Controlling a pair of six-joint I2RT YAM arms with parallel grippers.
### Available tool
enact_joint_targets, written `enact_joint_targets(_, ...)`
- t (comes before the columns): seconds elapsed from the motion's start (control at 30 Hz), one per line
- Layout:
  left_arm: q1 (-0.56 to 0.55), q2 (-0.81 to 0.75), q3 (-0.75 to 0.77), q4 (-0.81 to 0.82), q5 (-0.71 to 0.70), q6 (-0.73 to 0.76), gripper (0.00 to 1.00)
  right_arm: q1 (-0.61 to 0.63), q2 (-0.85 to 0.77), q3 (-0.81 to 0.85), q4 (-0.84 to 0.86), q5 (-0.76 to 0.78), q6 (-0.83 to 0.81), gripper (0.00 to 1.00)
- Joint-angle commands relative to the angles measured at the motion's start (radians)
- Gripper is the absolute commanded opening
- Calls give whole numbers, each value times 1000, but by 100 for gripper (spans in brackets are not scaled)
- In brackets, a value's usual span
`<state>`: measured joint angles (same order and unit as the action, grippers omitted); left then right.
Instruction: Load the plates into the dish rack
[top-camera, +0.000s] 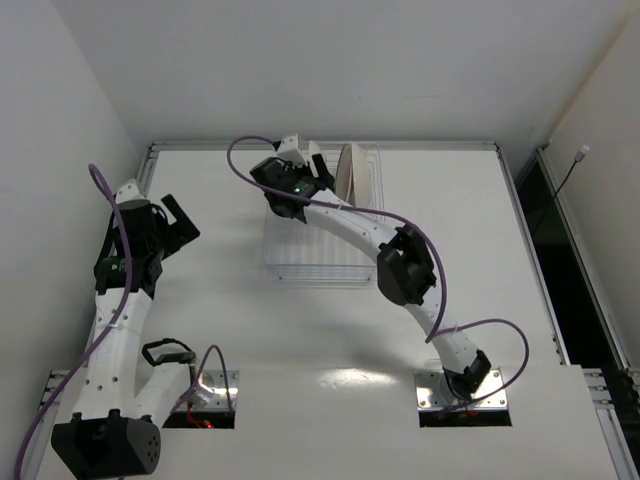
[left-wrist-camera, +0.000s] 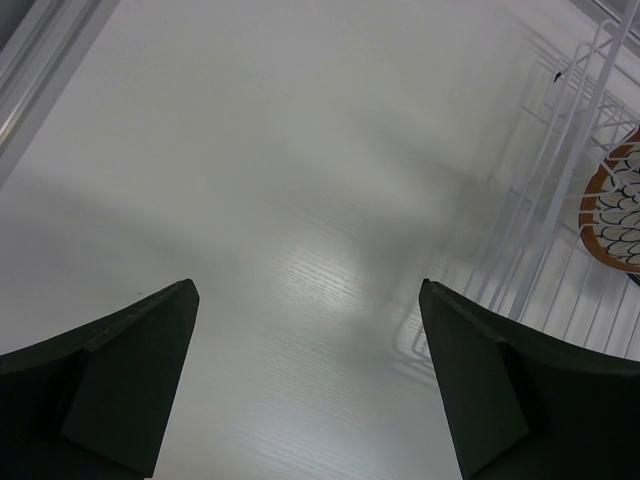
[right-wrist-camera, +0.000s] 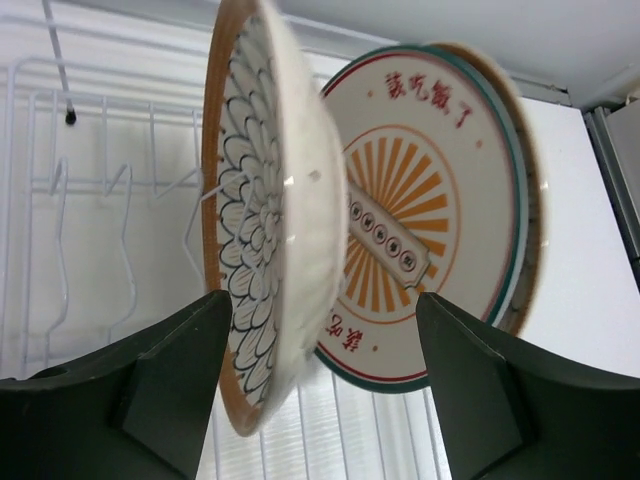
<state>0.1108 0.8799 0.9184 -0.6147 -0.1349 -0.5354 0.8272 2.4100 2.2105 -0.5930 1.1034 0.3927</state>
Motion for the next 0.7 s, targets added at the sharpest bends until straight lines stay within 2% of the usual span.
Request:
enact_joint_targets(0.0,-8,-4,0,20,8,-3,92,-26,-120,8,44,26,2,73)
enact_joint_targets(0.17,-8,-4,-9,20,8,-3,92,-51,-136,51,13,-19,-8,81)
enact_joint_targets(0.23,-8,-4,-9,20,8,-3,92,-51,-198,12,39,-57,-20,85)
enact_joint_targets(0.3,-8,-4,-9,20,8,-3,92,-42,-254,-67,83,-89,-32,95)
enact_joint_targets(0.37,-8,-4,-9,20,8,-3,92,-42,-351,-156,122,-184,-63,99)
enact_joint_targets(0.53,-8,-4,-9,20,8,-3,92,-60,-541,-267,75,-419,-63,99)
enact_joint_targets(0.67,-8,5,-9,20,8,-3,92,-60,-647,-331,41,-514,-63,99)
